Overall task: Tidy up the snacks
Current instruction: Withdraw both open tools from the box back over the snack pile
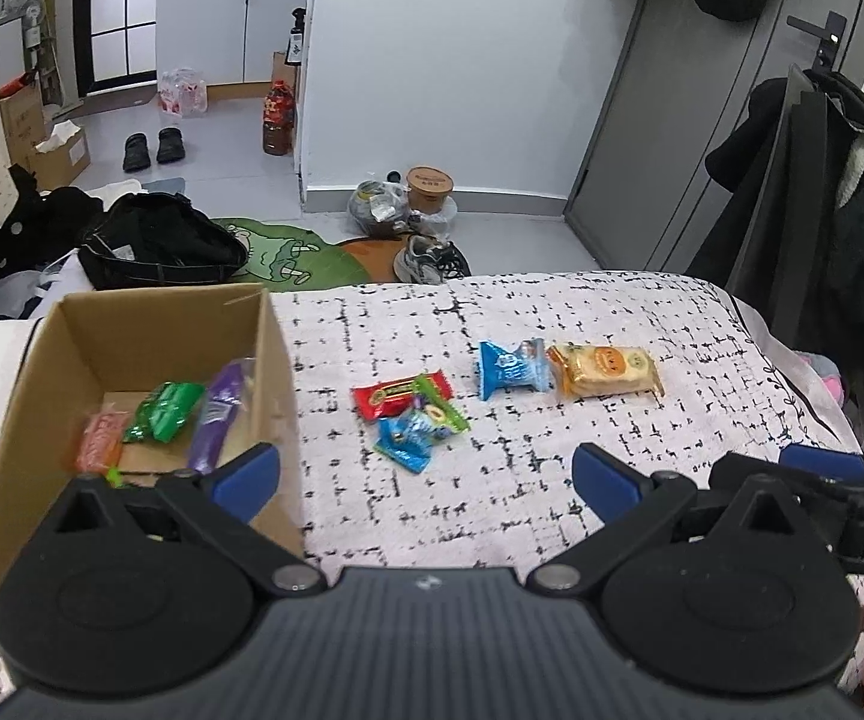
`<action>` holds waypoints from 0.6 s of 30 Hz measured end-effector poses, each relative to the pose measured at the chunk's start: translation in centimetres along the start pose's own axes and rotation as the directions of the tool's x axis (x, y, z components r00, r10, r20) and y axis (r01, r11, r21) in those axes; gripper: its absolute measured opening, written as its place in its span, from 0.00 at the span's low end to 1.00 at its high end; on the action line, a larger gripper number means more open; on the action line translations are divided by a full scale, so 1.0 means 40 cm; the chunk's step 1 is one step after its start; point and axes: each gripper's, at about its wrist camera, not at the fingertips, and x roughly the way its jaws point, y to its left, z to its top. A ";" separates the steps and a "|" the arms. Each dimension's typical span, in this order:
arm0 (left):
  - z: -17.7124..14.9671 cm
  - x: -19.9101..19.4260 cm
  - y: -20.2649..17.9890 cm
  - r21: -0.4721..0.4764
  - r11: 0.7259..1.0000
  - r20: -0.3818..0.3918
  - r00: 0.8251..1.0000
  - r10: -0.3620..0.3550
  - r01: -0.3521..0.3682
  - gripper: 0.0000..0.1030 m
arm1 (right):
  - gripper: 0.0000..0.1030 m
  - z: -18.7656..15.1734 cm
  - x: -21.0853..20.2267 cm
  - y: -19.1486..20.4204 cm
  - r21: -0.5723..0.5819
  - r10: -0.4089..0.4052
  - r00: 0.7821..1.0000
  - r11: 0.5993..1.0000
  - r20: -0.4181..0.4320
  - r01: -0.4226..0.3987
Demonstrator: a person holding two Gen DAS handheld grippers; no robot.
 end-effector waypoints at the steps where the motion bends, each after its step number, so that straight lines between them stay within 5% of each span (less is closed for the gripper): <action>1: 0.002 0.007 -0.005 0.000 1.000 -0.002 1.000 0.000 0.000 1.00 | 1.00 0.001 0.000 -0.008 0.001 -0.006 1.000 1.000 0.000 0.006; 18: 0.032 0.126 -0.068 0.003 1.000 -0.009 1.000 0.010 -0.010 0.98 | 1.00 0.032 0.049 -0.095 -0.021 -0.069 0.998 0.997 0.007 0.070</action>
